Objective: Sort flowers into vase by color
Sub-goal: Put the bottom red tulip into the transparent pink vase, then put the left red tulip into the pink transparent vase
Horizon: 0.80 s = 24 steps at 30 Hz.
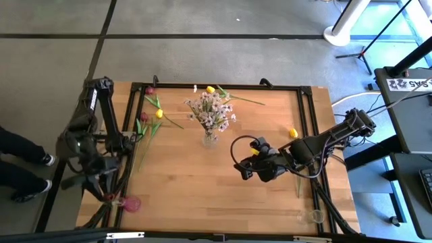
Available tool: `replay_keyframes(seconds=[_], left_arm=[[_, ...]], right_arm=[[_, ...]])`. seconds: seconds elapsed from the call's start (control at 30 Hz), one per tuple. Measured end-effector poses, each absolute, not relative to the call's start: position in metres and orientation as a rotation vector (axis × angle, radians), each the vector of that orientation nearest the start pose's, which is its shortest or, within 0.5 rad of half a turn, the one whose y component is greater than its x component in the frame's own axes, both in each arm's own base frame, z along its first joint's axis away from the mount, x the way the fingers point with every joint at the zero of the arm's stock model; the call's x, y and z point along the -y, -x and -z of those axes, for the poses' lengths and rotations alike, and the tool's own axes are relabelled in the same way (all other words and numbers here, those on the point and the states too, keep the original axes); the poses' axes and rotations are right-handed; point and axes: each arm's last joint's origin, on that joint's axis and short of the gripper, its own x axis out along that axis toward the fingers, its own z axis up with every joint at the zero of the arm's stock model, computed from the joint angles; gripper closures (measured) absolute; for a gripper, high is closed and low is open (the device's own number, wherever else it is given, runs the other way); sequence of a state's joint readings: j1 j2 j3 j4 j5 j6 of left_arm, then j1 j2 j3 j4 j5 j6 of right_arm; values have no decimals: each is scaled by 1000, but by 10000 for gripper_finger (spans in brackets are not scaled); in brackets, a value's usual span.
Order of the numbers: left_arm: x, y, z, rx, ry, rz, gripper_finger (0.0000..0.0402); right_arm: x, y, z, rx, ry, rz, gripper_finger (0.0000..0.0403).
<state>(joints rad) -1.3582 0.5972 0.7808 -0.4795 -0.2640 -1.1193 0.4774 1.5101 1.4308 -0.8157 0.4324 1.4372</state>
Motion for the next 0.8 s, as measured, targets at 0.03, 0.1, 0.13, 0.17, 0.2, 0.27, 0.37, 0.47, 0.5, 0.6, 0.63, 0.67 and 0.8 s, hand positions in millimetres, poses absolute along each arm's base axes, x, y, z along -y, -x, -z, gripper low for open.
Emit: replay_keyframes(seconds=[0.03,0.1,0.13,0.17,0.2,0.27,0.37,0.47,0.5,0.6,0.63,0.67,0.8], left_arm=[[122,-34,-326,-796,758,814,299],[128,-35,-319,-831,707,778,299],[130,-36,-316,-847,690,757,299],[132,-37,-314,-869,703,732,299],[132,-37,-313,-896,735,708,299],[132,-36,-313,-958,818,696,299],[129,-34,-318,-1040,862,711,299],[121,-33,-327,-1042,848,654,299],[117,-33,-329,-1020,823,616,299],[102,-35,-335,-913,718,470,299],[98,-36,-338,-872,700,432,299],[93,-37,-341,-834,683,388,299],[79,-43,-347,-718,658,200,299]], right_arm=[[-132,-283,-334,-648,-958,521,58],[-132,-282,-334,-639,-949,528,58],[-132,-282,-334,-635,-947,531,58],[-132,-282,-333,-635,-947,532,58],[-132,-282,-332,-640,-944,536,58],[-132,-282,-329,-653,-941,536,58],[-132,-282,-324,-660,-937,539,58],[-131,-282,-320,-642,-921,562,58],[-131,-282,-319,-634,-916,569,58],[-129,-282,-315,-604,-894,598,58],[-129,-282,-314,-596,-889,604,58],[-129,-282,-314,-588,-884,608,58],[-128,-283,-315,-557,-850,621,58]])
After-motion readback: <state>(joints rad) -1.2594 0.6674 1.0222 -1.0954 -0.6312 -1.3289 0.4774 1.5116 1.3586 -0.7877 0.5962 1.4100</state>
